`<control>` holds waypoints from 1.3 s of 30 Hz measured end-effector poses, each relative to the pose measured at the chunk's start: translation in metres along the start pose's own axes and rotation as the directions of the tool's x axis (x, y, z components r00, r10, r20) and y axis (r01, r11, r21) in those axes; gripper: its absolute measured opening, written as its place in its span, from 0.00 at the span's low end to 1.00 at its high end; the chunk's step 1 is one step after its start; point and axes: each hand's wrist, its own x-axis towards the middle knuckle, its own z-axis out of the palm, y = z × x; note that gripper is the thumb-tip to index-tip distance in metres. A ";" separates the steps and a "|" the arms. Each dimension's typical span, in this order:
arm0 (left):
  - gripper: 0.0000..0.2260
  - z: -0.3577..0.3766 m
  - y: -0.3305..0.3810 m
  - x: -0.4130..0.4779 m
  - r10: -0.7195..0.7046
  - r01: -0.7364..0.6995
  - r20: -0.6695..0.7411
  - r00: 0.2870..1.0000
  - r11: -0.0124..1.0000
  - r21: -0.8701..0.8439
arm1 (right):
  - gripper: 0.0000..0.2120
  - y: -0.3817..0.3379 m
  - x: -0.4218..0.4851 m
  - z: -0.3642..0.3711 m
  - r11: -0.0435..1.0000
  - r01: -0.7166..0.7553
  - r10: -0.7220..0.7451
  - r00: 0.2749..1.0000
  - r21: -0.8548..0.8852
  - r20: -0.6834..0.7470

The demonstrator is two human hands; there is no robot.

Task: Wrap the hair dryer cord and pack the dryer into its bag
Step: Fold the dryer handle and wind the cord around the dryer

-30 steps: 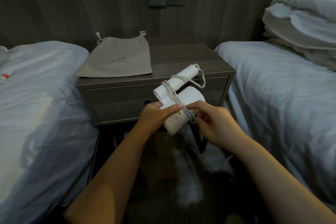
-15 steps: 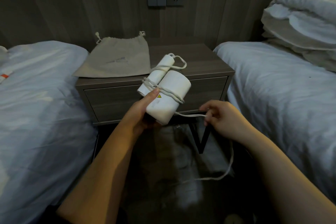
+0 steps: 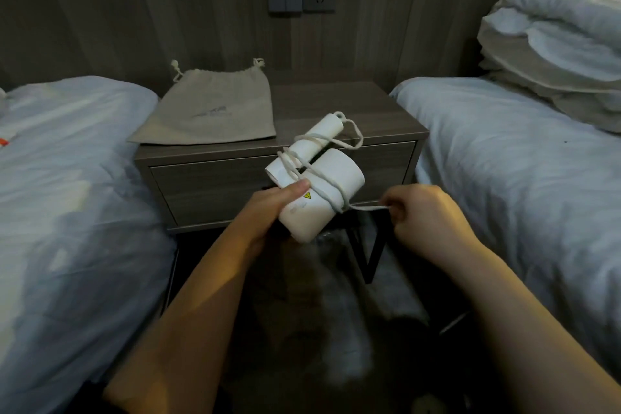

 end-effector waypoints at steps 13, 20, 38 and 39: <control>0.25 0.007 -0.002 0.001 0.237 -0.132 -0.059 0.970 0.712 0.690 | 0.06 -0.007 0.003 0.015 0.994 0.042 -0.070 0.958 0.105 0.278; 0.28 0.015 -0.003 -0.005 0.408 -0.113 -0.105 0.907 0.476 0.872 | 0.11 0.007 0.006 0.007 0.994 -0.082 0.106 0.848 -0.070 0.519; 0.27 0.017 -0.010 -0.008 0.032 -0.325 0.325 0.945 0.192 0.926 | 0.16 0.010 0.009 -0.002 0.992 0.019 -0.030 0.996 0.128 0.088; 0.27 0.017 -0.010 -0.007 0.026 -0.333 0.334 0.942 0.187 0.924 | 0.17 0.014 0.010 0.000 0.983 0.041 -0.063 0.991 0.177 0.122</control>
